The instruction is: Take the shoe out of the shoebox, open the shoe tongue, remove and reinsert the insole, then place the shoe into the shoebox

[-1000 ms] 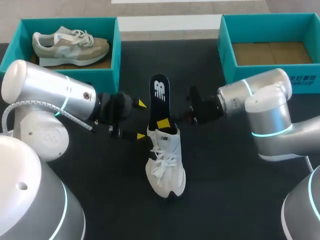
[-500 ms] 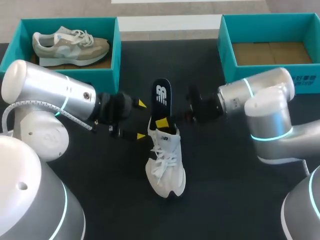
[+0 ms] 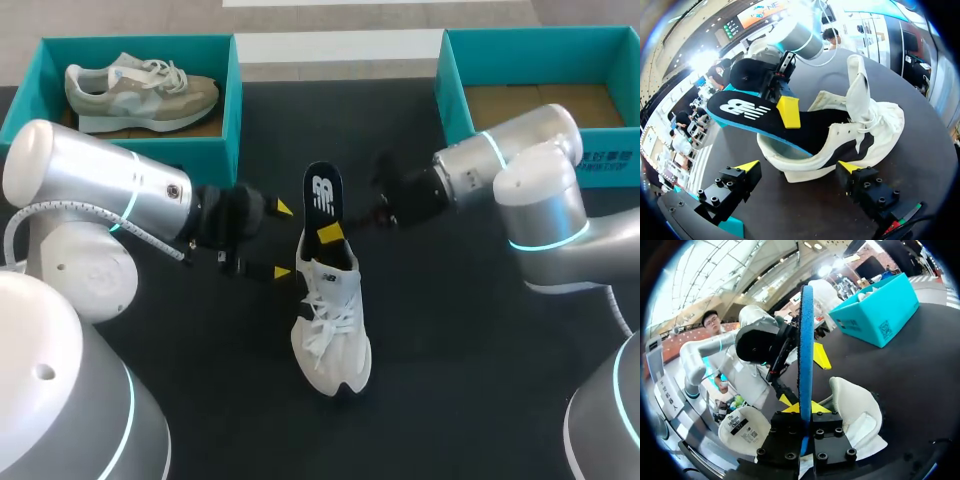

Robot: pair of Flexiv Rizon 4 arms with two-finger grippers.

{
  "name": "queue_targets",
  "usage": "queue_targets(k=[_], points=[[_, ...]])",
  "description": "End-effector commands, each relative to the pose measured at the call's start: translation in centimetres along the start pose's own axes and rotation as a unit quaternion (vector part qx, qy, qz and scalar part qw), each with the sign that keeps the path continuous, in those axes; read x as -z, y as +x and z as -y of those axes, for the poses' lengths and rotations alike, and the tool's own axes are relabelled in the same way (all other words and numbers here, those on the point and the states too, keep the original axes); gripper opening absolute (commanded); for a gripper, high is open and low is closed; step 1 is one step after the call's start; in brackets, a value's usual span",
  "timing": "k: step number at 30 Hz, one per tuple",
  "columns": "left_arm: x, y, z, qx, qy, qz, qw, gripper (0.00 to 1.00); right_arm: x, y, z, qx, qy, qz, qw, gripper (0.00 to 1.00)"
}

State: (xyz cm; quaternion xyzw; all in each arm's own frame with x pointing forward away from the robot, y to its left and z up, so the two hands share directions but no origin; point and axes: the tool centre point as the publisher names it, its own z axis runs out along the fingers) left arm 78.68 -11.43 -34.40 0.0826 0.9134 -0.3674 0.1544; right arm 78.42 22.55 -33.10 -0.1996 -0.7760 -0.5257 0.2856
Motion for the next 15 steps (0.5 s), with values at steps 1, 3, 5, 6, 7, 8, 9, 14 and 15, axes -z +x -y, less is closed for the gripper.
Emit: queue_targets(k=[1,3,5,6,7,8,9,14,15], points=[[0.0,0.0,0.0,0.0,-0.001,0.0,1.0,1.0,-0.9,-0.3,1.2,-0.022,0.019,-0.018,0.999,0.0],[0.0,0.0,0.0,0.0,-0.001,0.0,1.0,1.0,-1.3,0.1,2.2,-0.036,0.024,-0.03,0.999,0.0],[0.0,0.0,0.0,0.0,-0.001,0.0,1.0,1.0,-1.7,0.4,3.0,-0.05,0.03,-0.035,0.998,0.0],[0.0,0.0,0.0,0.0,-0.001,0.0,1.0,1.0,-1.9,0.6,3.5,-0.055,0.03,-0.038,0.997,0.0],[0.0,0.0,0.0,0.0,-0.001,0.0,1.0,1.0,-2.0,0.7,3.9,-0.06,0.031,-0.042,0.997,0.0],[0.0,0.0,0.0,0.0,-0.001,0.0,1.0,1.0,-2.1,0.9,4.2,-0.064,0.033,-0.044,0.996,0.0],[0.0,0.0,0.0,0.0,-0.001,0.0,1.0,1.0,-2.1,1.0,4.4,-0.068,0.036,-0.044,0.996,0.0],[0.0,0.0,0.0,0.0,-0.001,0.0,1.0,1.0,-1.4,1.1,4.0,-0.062,0.037,-0.03,0.997,0.0],[0.0,0.0,0.0,0.0,-0.001,0.0,1.0,1.0,-1.2,1.1,3.7,-0.058,0.04,-0.025,0.997,0.0]])
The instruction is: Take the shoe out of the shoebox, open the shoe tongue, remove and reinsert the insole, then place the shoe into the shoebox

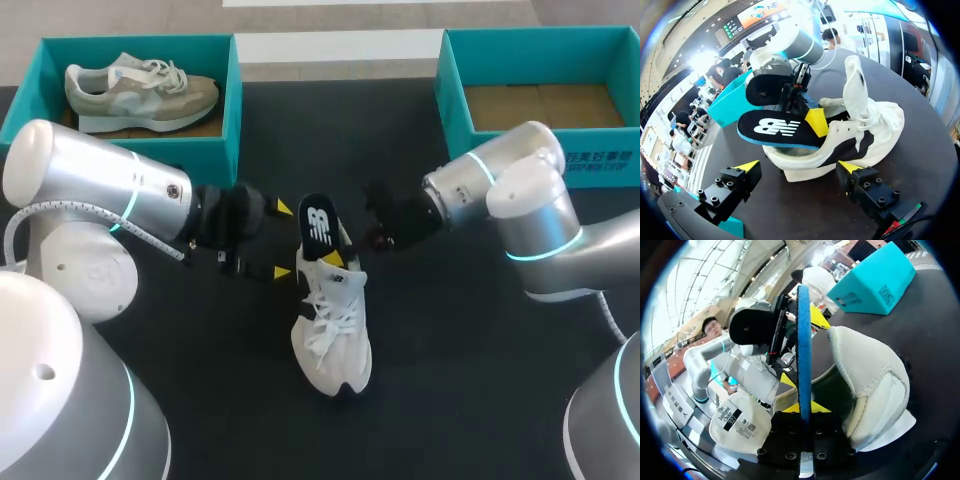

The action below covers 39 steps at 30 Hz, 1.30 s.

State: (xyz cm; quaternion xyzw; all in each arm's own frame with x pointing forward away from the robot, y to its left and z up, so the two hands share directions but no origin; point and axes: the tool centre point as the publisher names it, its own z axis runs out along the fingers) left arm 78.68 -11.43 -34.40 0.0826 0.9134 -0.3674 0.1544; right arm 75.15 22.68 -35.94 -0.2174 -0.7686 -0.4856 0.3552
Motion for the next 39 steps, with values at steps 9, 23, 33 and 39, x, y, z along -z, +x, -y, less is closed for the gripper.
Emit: queue_targets(k=[9,23,33,39], points=[[0.0,0.0,0.0,0.0,-0.001,0.0,1.0,1.0,1.7,0.5,-2.8,0.033,0.025,0.028,0.999,0.27],[0.0,0.0,0.0,0.0,-0.001,0.0,1.0,1.0,1.4,-1.1,-3.3,0.023,0.049,0.009,0.998,0.0],[0.0,0.0,0.0,0.0,-0.001,0.0,1.0,1.0,0.1,0.4,0.1,-0.038,0.069,0.001,0.997,0.0],[0.0,0.0,0.0,0.0,-0.001,0.0,1.0,1.0,-0.1,0.8,0.2,-0.041,0.063,0.012,0.997,0.01]])
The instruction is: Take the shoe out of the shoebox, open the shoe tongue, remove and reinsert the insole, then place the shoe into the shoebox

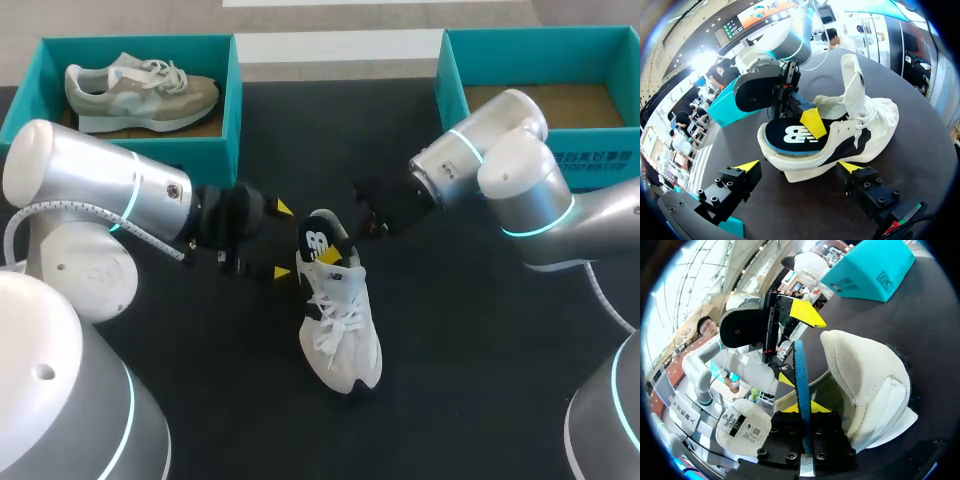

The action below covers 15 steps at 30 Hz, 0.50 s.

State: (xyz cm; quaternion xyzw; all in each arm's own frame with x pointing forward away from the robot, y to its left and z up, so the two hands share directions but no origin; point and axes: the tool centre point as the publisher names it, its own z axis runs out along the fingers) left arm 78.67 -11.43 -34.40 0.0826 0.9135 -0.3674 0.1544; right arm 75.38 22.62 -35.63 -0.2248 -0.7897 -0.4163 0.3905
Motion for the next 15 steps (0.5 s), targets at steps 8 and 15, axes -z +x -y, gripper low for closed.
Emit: queue_targets(k=[8,15], points=[[0.0,0.0,0.0,0.0,-0.001,0.0,1.0,1.0,0.5,2.1,-0.2,0.016,-0.011,0.042,0.999,0.22],[0.0,0.0,0.0,0.0,-0.001,0.0,1.0,1.0,1.0,2.6,-1.3,0.032,-0.012,0.057,0.998,0.3]])
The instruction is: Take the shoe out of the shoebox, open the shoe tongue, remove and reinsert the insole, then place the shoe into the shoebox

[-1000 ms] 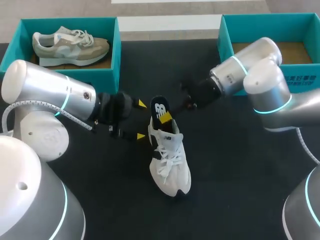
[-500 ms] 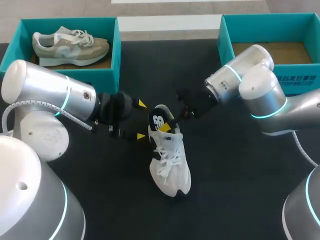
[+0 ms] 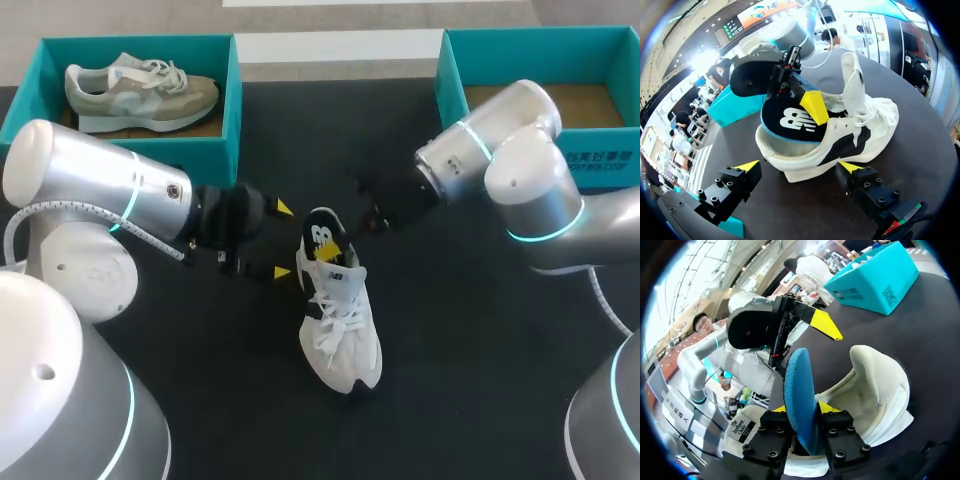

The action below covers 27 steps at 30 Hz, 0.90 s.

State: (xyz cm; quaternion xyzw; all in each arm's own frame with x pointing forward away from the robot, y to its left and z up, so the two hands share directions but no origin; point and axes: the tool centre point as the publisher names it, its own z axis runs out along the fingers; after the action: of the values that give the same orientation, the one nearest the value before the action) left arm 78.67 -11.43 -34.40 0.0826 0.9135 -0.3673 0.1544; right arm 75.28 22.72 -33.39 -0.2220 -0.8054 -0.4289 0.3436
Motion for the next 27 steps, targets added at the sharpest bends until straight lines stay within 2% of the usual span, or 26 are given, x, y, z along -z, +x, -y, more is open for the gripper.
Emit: queue_targets(k=[1,10,16,22,27], points=[[0.0,0.0,0.0,0.0,-0.001,0.0,1.0,1.0,0.4,0.6,-0.4,0.003,0.003,0.018,1.0,0.3],[0.0,0.0,0.0,0.0,-0.001,0.0,1.0,1.0,1.0,-0.2,-2.8,0.037,0.02,0.028,0.999,0.37],[0.0,0.0,0.0,0.0,-0.001,0.0,1.0,1.0,2.2,0.5,-3.9,0.053,0.03,0.046,0.997,0.4],[0.0,0.0,0.0,0.0,-0.001,0.0,1.0,1.0,4.5,1.6,-5.8,0.077,0.04,0.08,0.993,0.45],[0.0,0.0,0.0,0.0,-0.001,0.0,1.0,1.0,5.9,2.3,-6.9,0.093,0.028,0.115,0.989,0.47]])
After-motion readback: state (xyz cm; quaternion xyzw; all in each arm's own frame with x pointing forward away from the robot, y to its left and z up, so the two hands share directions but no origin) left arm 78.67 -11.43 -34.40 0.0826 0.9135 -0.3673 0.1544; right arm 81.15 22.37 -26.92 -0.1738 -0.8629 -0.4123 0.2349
